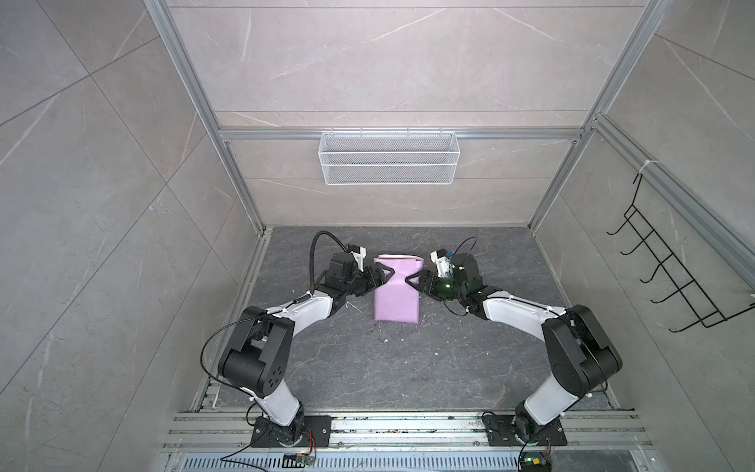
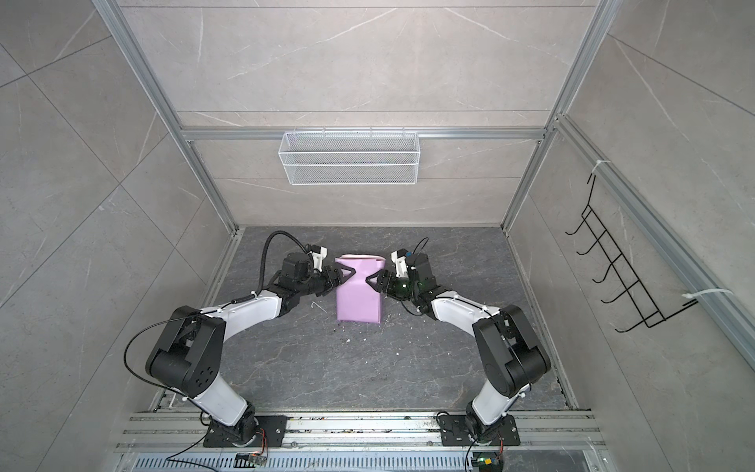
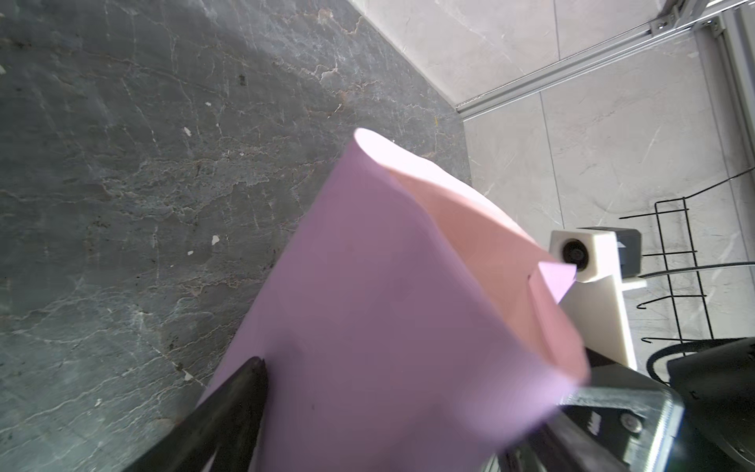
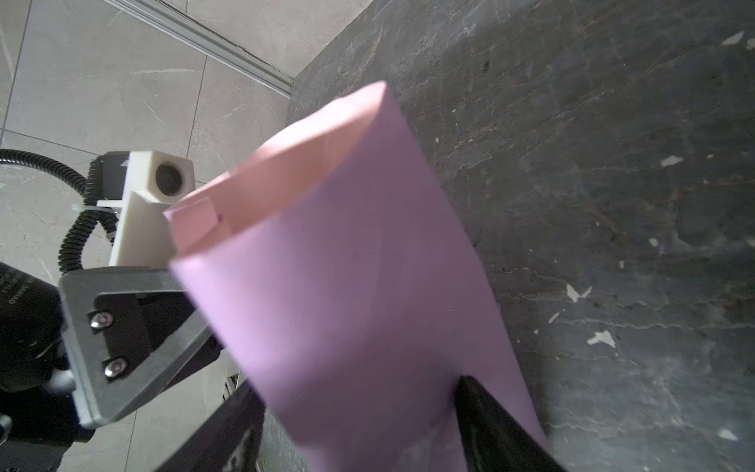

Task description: Wrap the gift box in paper

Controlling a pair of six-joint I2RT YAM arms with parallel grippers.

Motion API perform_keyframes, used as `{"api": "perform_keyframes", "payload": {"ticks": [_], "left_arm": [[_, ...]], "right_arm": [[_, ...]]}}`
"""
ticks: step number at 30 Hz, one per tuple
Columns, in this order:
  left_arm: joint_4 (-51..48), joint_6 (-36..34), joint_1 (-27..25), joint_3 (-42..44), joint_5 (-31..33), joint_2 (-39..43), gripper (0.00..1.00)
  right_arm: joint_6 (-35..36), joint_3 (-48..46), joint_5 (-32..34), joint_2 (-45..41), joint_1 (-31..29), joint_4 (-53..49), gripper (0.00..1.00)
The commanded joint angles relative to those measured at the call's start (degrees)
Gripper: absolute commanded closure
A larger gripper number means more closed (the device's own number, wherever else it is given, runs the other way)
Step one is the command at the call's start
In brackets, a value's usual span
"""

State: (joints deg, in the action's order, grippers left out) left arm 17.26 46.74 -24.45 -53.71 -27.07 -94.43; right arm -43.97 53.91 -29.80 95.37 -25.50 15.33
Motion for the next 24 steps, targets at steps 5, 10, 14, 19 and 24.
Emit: {"api": "perform_keyframes", "payload": {"ticks": [5, 10, 14, 19, 24], "left_arm": [[1.6, -0.9, -2.7, 1.6, -4.1, 5.1, 0.16], [0.2, -2.5, -4.0, 4.8, -1.7, 7.0, 0.19], [0.0, -3.0, -4.4, 6.8, -0.3, 7.9, 0.20], [-2.0, -4.7, -4.4, 6.2, 1.2, 8.4, 0.17], [-6.4, -7.9, -4.3, 5.9, 5.9, 10.8, 0.11]], "right_arm": [[0.3, -0.3, -2.6, -3.3, -1.6, 5.4, 0.25], [0.5, -2.0, -1.7, -4.3, -2.6, 5.3, 0.27], [0.9, -3.1, -0.5, -4.4, -3.3, 4.7, 0.28], [2.7, -3.4, 3.9, -4.2, -3.5, -0.6, 0.31], [5.0, -3.7, 7.7, -4.5, -3.4, -4.4, 0.33]]}}
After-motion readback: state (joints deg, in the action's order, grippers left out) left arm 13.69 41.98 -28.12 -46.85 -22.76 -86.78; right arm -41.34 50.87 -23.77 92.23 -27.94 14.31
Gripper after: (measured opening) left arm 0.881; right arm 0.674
